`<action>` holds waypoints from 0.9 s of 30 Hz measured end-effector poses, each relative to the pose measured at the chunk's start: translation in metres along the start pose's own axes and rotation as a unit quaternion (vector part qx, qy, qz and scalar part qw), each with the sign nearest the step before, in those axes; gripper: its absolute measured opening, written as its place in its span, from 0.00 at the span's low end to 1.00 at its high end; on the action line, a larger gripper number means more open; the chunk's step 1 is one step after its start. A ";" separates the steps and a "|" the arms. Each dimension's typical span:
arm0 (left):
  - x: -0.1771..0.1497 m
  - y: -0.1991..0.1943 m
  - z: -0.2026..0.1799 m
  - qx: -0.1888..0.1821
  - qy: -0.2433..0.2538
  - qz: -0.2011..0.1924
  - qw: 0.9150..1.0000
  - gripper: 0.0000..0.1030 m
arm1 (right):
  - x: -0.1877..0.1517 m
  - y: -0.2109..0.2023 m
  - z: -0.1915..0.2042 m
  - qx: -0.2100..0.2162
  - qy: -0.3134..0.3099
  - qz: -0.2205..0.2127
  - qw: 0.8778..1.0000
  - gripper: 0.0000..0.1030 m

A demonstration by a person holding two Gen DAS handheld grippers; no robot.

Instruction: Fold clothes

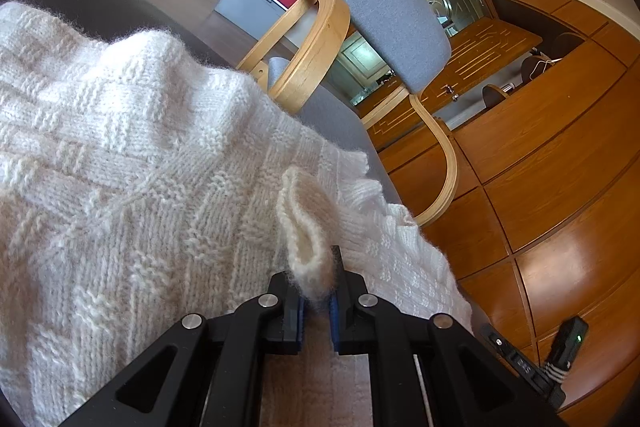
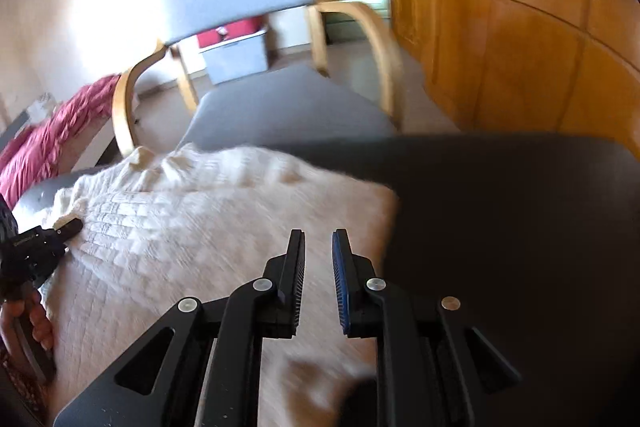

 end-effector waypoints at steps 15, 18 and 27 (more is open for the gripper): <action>-0.001 -0.005 0.000 0.002 -0.008 -0.012 1.000 0.09 | 0.017 0.021 0.035 0.022 0.050 -0.019 0.998 0.16; 0.000 -0.010 0.000 0.001 -0.012 -0.023 1.000 0.09 | 0.007 0.030 0.044 0.019 0.063 -0.020 0.998 0.27; 0.013 -0.047 -0.030 0.057 0.029 -0.096 0.993 0.20 | -0.008 0.055 0.050 0.001 0.036 0.007 0.999 0.84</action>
Point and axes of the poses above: each gripper's, at about its wrist camera, not at the fingertips, and y roughly the way its jaws point, z to its left, x to its top, the point moved 4 cm from there along y, roughly the way its jaws point, and after that the axes turned 7 degrees about -z, right-handed, at the moved point
